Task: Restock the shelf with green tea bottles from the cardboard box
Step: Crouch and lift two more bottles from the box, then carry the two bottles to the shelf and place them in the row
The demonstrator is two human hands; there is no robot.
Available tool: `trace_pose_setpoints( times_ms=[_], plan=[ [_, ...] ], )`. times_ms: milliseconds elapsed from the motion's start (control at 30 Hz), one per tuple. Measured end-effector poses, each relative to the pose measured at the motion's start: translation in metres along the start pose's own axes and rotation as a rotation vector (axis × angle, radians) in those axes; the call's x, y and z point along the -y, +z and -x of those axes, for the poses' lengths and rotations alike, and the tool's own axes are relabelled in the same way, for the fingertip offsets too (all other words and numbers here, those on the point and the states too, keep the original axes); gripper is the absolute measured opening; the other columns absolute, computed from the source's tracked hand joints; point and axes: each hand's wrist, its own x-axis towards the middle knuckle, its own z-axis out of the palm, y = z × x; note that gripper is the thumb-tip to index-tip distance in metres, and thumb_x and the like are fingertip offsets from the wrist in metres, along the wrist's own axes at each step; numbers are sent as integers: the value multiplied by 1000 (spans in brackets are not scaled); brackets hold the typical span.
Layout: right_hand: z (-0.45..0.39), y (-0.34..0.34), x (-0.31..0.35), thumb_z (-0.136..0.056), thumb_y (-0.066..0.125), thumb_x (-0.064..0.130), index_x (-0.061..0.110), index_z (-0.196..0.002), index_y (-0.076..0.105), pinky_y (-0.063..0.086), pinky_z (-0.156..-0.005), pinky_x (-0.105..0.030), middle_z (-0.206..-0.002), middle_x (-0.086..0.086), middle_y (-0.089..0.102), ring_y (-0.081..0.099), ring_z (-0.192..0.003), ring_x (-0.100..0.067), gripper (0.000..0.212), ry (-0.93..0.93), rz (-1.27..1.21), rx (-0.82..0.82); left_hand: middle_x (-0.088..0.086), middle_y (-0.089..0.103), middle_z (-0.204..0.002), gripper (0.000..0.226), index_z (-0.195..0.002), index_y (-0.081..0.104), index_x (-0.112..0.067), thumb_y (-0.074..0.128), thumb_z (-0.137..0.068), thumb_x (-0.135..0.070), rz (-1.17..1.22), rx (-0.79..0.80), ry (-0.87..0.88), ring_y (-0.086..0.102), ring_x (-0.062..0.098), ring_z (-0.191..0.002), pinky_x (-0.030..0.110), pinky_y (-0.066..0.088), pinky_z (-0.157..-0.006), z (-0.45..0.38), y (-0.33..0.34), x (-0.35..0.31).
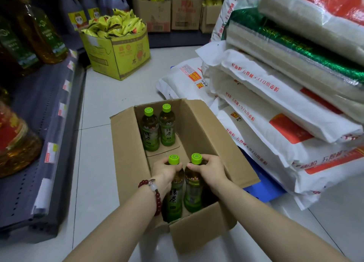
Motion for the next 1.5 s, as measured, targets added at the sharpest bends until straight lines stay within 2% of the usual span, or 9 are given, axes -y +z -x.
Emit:
trace_pose_setpoints(
  times_ms=[267, 433, 600, 733, 1000, 1167, 1300, 1400, 1500],
  plan=[
    [1, -24, 77, -67, 85, 17, 20, -76, 72, 55, -85, -43, -82, -3, 74, 66, -80, -19, 17, -119, -50, -39, 10, 72, -99, 36, -104, 70, -14, 79, -71, -4, 39, 11, 198, 67, 29, -98, 43, 53, -93, 30, -6, -72],
    [24, -55, 184, -68, 84, 12, 25, -76, 72, 56, -84, -42, -81, -2, 75, 67, -78, -16, 19, -186, -89, -64, 11, 74, -96, 49, -102, 71, -15, 86, -56, -18, 48, 60, 243, 70, 30, -91, 46, 56, -87, 76, -12, -169],
    [63, -94, 313, -69, 83, 8, 16, -79, 74, 54, -87, -49, -85, -14, 74, 66, -80, -20, 16, -219, -92, -47, 15, 72, -93, 33, -98, 71, -6, 80, -67, -1, 43, 78, 300, 68, 28, -84, 48, 55, -89, 155, -24, -283],
    [100, -125, 426, -68, 83, 7, 5, -81, 73, 54, -87, -47, -84, -12, 74, 66, -81, -24, 17, -255, -89, -36, 16, 74, -94, 28, -92, 73, -9, 80, -66, -2, 16, 88, 332, 70, 33, -91, 49, 55, -89, 230, -39, -381],
    [195, -170, 657, -77, 77, 4, 18, -73, 65, 50, -76, -33, -75, -3, 64, 59, -76, -17, 19, -391, -162, 11, -3, 68, -76, 20, -85, 70, -14, 81, -69, -8, -12, 115, 557, 60, -1, -59, 11, 48, -55, 389, -88, -572],
    [266, -177, 772, -77, 78, 7, 19, -77, 70, 53, -67, -20, -73, 7, 71, 64, -67, -2, 15, -518, -205, -13, -3, 73, -80, 20, -81, 72, -22, 83, -67, -12, 43, 126, 678, 66, 11, -70, 22, 52, -64, 476, -134, -656],
    [324, -171, 840, -77, 79, 11, 19, -73, 73, 59, -73, -35, -76, -1, 73, 67, -73, -17, 11, -606, -207, -25, -3, 73, -72, 15, -75, 73, -20, 82, -67, -10, 88, 134, 749, 68, 12, -65, 23, 54, -62, 543, -175, -700],
    [363, -164, 877, -76, 79, 11, 20, -68, 72, 57, -71, -32, -70, 3, 72, 66, -67, -12, 14, -669, -208, -2, 10, 75, -84, 21, -82, 76, -14, 85, -63, -14, 160, 141, 739, 71, 25, -77, 39, 59, -73, 591, -206, -721],
    [400, -156, 906, -77, 79, 10, 19, -70, 71, 55, -65, -26, -64, 8, 71, 66, -61, -7, 14, -724, -204, 35, 9, 75, -80, 28, -90, 74, -7, 84, -64, -13, 209, 142, 763, 70, 23, -70, 30, 57, -57, 632, -235, -730]
  ],
)
